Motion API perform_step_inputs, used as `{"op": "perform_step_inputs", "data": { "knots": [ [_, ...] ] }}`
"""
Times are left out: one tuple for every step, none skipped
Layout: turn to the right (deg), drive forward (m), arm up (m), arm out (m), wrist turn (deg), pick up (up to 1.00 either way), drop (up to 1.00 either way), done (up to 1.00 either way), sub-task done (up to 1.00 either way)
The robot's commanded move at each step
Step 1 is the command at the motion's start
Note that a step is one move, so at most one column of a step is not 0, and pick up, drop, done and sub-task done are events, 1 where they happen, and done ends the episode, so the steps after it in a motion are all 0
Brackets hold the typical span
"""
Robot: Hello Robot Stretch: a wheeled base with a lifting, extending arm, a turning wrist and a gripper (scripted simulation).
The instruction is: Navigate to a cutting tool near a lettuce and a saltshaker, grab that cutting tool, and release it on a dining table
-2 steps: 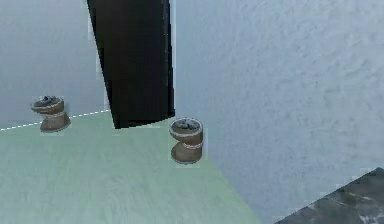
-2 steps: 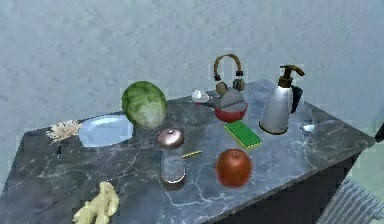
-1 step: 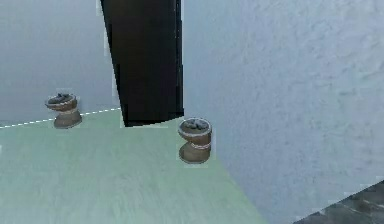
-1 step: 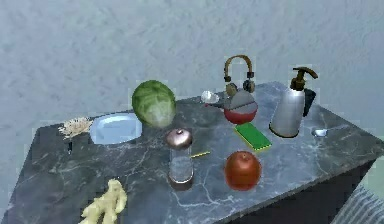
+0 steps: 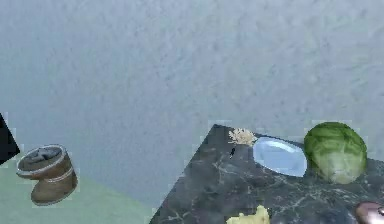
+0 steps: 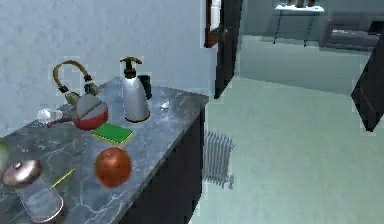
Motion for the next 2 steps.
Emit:
{"op": "perform_step_inputs", "data": {
  "knots": [
    [45.0, 0.0, 0.0, 0.0, 0.0, 0.0, 0.0, 0.0, 0.0],
    [45.0, 0.0, 0.0, 0.0, 0.0, 0.0, 0.0, 0.0, 0.0]
  ]
}}
